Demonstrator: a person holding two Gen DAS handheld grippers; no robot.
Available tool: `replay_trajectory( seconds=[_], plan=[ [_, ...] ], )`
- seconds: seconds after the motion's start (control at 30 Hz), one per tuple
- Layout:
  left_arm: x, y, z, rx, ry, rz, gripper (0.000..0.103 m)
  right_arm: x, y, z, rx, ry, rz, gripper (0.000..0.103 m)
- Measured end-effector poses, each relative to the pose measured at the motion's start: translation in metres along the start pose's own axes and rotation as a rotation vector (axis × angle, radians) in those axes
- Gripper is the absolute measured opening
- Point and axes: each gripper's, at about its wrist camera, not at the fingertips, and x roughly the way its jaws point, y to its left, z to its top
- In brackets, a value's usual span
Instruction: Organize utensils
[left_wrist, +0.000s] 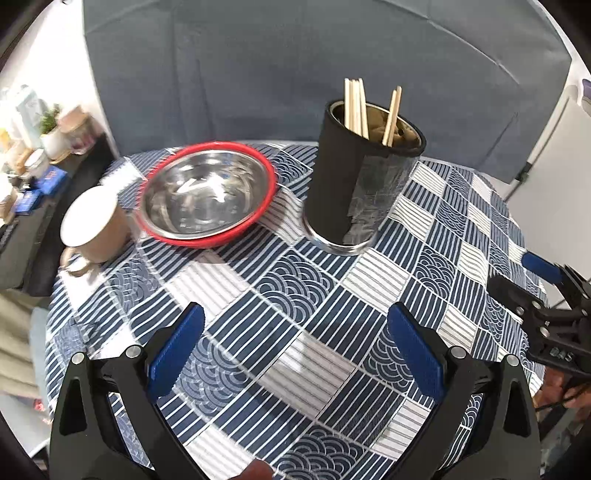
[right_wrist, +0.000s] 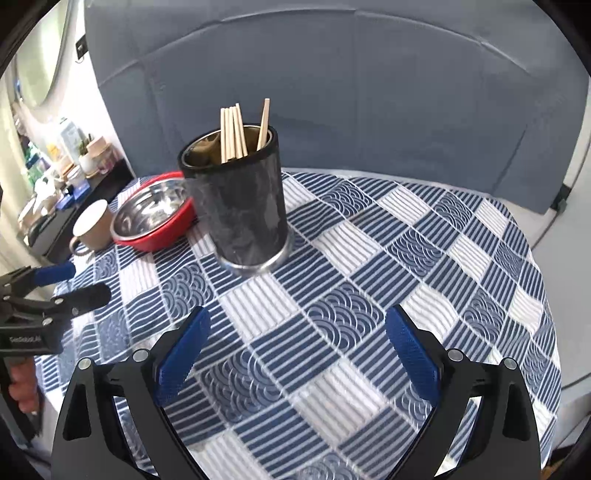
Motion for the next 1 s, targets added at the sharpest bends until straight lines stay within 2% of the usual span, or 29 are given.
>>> replay_trajectory(
  seconds=[0.13,0.4,0.47,0.7,0.83,1.0],
  plan=[
    [-0.026,-0.006,-0.001,-0.018,-0.029,-0.002,0.097,-0.024,-0.006,-0.005,0.050,0.005,0.018,0.093],
    [-0.070,-0.029,-0.003,0.090,-0.070,0.001,0.097,-0.072,-0.007,-0.002,0.063,-0.018,0.033,0.093],
    [-0.081,-0.031,-0.005,0.092,-0.098,0.044,0.097,-0.085,-0.004,-0.001,0.047,-0.031,0.035,0.093],
    [-0.108,-0.041,-0.008,0.129,-0.157,0.084,0.097,-0.124,0.004,0.001,0.006,-0.090,-0.004,0.095],
    [-0.110,-0.044,-0.013,0.109,-0.129,0.055,0.097,-0.132,0.007,-0.005,0.049,-0.108,0.014,0.095],
    [-0.106,-0.047,-0.019,0.119,-0.088,0.043,0.097,-0.126,0.012,-0.016,0.069,-0.072,0.028,0.095]
  ],
)
